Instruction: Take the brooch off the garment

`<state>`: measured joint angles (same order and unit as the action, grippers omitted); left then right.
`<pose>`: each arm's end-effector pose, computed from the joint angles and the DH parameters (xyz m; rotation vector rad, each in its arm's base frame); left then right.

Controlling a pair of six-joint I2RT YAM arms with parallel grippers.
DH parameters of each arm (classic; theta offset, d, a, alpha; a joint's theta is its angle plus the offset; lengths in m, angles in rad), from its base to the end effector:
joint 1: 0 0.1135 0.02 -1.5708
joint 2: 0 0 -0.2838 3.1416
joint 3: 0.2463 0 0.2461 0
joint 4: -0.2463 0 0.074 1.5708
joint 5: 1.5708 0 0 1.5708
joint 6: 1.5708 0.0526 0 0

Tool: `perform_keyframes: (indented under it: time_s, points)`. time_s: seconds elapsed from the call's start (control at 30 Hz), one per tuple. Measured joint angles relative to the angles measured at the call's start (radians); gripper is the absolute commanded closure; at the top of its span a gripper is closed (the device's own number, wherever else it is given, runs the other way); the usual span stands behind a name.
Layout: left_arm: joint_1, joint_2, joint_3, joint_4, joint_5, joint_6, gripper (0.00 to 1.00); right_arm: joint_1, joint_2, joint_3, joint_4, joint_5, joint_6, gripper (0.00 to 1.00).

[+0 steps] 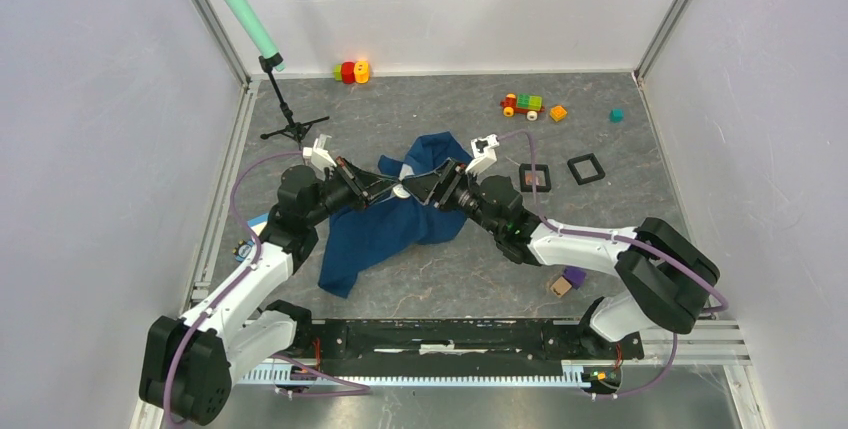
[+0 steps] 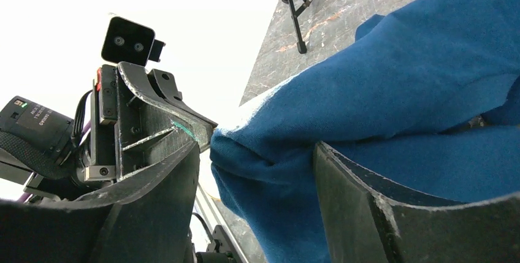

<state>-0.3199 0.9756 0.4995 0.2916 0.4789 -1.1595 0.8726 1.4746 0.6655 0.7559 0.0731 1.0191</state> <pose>0.2004 -0.0919 0.2703 -0.4335 1.9411 -1.4429 0.2133 0.2481 0.2580 0.1955 1.8050 1.3565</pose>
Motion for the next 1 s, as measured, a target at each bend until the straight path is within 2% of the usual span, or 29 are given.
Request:
perform_keyframes:
  time_s: [0.07,0.27,0.33,1.0]
  points:
    - [0.0,0.0,0.0,0.005,0.004,-0.003,0.98,0.002,0.0,0.003,0.0,0.002,-0.003,0.36]
    - [0.0,0.008,-0.005,0.018,0.013,-0.011,0.98,0.003,0.015,0.008,0.0,0.007,-0.006,0.39]
    - [0.0,0.013,-0.005,0.021,0.016,-0.011,0.98,0.003,0.017,0.008,0.0,0.007,-0.006,0.44]
    - [0.006,0.04,-0.009,0.018,0.019,-0.018,0.98,0.006,0.035,0.031,-0.017,-0.029,-0.115,0.54]
